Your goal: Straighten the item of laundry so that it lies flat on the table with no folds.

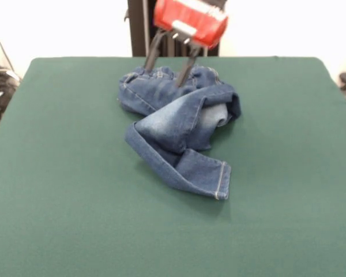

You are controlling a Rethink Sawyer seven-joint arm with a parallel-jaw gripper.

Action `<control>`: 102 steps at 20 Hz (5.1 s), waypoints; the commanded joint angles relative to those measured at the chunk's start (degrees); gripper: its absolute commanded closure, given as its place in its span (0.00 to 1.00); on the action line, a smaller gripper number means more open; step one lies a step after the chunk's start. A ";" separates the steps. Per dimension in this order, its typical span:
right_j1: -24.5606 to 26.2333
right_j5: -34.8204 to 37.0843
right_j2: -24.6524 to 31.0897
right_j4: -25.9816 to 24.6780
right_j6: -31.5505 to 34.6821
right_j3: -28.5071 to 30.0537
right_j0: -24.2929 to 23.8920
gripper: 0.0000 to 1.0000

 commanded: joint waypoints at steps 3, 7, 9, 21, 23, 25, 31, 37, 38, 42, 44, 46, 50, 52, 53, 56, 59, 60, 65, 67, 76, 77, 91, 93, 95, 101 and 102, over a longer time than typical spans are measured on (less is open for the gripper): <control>7.57 -3.43 15.65 -4.20 7.36 -1.62 -3.37 0.00; 7.72 -1.79 15.81 -2.92 8.13 -1.29 -3.56 0.00; 7.62 -1.07 15.23 -2.31 8.21 -1.42 -3.03 0.00; 2.93 4.43 27.96 -15.32 1.33 1.62 -16.01 1.00; 2.83 4.17 27.74 -15.84 1.40 1.55 -15.93 1.00; 2.80 5.83 27.55 -16.07 1.59 0.99 -15.66 1.00; 3.17 7.82 27.26 -15.18 3.69 -0.68 -14.48 1.00; 0.59 12.62 23.47 -10.05 8.81 -1.07 -9.15 1.00; 0.16 14.06 23.10 -8.83 10.06 -1.14 -8.11 1.00; -0.67 16.43 23.43 -3.58 15.58 0.28 -4.14 1.00; -0.52 17.47 21.18 -0.10 19.03 0.01 -0.35 1.00; -0.25 19.11 19.25 3.13 21.53 -0.42 2.93 1.00; 0.02 20.47 18.15 9.23 25.06 -0.49 7.00 1.00; 0.78 21.70 17.07 12.03 26.93 -1.82 9.36 1.00; 1.28 22.44 16.25 13.28 28.04 -2.69 10.77 1.00; 2.44 23.08 14.92 15.90 30.12 -4.26 13.06 1.00; 3.04 23.30 13.76 16.74 31.68 -4.77 13.99 1.00; 3.24 23.37 13.37 17.02 32.20 -4.94 14.30 1.00; 5.10 22.01 11.42 17.21 33.70 -5.45 15.65 1.00; 5.00 20.37 11.39 17.00 33.70 -4.06 15.97 1.00; -3.81 14.99 24.91 16.64 28.86 4.89 9.20 1.00; -4.67 15.06 26.15 17.05 28.99 5.44 8.87 1.00; -12.66 13.02 43.26 19.94 26.85 12.51 1.87 1.00; -13.52 10.45 48.95 18.82 25.68 15.27 -2.02 1.00; -12.89 7.44 54.68 16.49 25.58 17.54 -6.31 1.00; -10.90 4.69 59.95 11.41 26.37 19.18 -10.96 1.00; -10.96 5.30 60.29 11.02 26.02 18.96 -11.79 1.00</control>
